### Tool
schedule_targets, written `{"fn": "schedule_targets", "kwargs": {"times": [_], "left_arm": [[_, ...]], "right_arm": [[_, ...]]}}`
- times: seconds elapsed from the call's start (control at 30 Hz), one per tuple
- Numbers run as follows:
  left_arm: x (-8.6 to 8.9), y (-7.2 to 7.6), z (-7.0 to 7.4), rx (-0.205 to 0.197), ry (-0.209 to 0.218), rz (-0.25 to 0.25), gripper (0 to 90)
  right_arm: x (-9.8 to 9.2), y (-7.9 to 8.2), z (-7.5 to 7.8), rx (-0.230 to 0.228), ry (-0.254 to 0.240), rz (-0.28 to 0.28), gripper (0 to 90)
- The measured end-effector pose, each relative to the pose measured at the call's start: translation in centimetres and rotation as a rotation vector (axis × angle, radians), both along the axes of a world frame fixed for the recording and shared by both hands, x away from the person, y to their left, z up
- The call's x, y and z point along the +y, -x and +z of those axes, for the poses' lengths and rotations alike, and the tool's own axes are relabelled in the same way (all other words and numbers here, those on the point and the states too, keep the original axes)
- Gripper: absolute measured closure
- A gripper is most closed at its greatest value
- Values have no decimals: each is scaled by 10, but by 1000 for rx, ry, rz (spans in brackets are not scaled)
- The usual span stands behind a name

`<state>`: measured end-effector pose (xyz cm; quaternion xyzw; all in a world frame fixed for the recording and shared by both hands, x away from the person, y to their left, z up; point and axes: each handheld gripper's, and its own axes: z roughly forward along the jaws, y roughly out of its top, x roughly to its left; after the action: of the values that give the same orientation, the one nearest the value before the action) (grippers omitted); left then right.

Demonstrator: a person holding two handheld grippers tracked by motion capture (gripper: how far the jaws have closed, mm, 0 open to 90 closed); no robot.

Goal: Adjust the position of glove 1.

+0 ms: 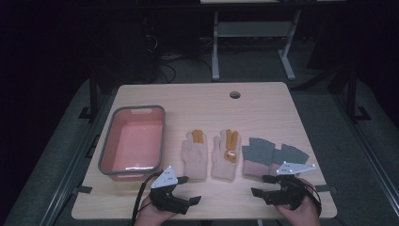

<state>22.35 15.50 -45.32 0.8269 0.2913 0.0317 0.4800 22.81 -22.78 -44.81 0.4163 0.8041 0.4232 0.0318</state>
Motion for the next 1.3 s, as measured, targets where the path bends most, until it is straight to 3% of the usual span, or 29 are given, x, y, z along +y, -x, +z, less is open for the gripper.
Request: {"fn": "schedule_targets", "kwargs": {"times": [0.47, 0.77, 1.0, 1.3], "left_arm": [[-2, 4, -1, -2, -12, -1, 168], [-1, 5, 0, -14, -17, 10, 169], [-2, 4, -1, -10, -19, 9, 169], [-2, 6, 0, -13, -18, 3, 169]], "right_arm": [[4, -3, 5, -17, 1, -4, 270], [22, -8, 19, -38, 31, 52, 271], [30, -23, 24, 2, 54, 74, 271], [38, -35, 30, 22, 62, 89, 282]]}}
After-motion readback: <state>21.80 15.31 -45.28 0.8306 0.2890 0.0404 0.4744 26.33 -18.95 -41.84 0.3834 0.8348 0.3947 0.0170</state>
